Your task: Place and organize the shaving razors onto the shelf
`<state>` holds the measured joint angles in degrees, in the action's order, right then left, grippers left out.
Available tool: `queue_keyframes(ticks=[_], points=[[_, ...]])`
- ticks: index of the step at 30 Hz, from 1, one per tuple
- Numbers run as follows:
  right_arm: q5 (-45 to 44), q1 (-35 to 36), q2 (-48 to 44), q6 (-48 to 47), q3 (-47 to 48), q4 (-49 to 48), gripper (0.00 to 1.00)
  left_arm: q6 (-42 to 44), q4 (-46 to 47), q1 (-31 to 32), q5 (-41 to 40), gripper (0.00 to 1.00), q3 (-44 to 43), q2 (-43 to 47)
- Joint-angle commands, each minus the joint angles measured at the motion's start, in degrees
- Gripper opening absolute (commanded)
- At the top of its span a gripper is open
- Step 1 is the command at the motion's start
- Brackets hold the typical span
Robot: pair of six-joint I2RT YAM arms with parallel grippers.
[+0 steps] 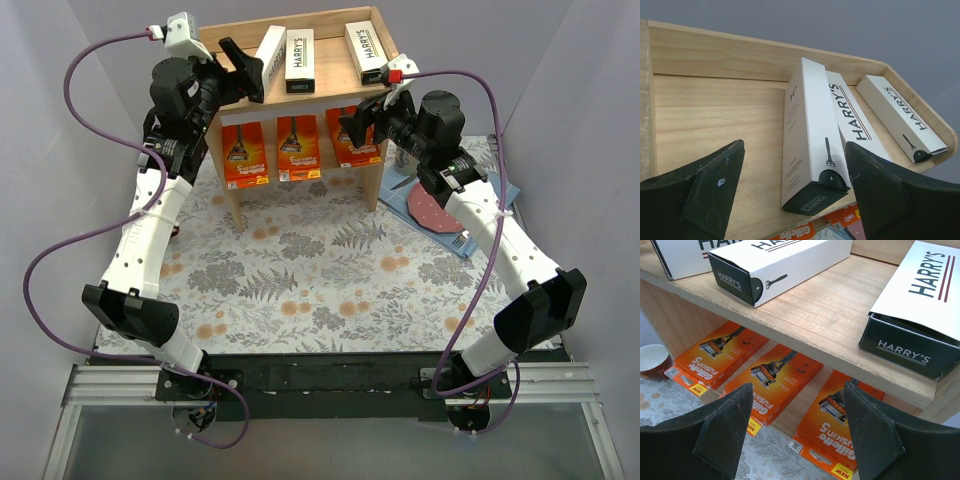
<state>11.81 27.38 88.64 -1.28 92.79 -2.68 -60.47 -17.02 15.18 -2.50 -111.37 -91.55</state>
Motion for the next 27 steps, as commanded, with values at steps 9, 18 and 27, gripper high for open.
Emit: queue_keyframes(ticks=[9,18,27], points=[[0.9,-0.2,-1.1,0.2,0.5,-1.1,0.80,10.1,0.3,1.9,3.3,0.84,-3.6,0.4],[1.0,-0.2,-1.2,0.1,0.1,-1.2,0.80,18.9,-0.6,7.8,-9.9,0.81,-1.3,0.2],[0.6,-0.2,-1.5,-0.2,-0.2,-1.2,0.80,18.5,-2.2,7.9,-13.5,0.66,1.9,1.4]])
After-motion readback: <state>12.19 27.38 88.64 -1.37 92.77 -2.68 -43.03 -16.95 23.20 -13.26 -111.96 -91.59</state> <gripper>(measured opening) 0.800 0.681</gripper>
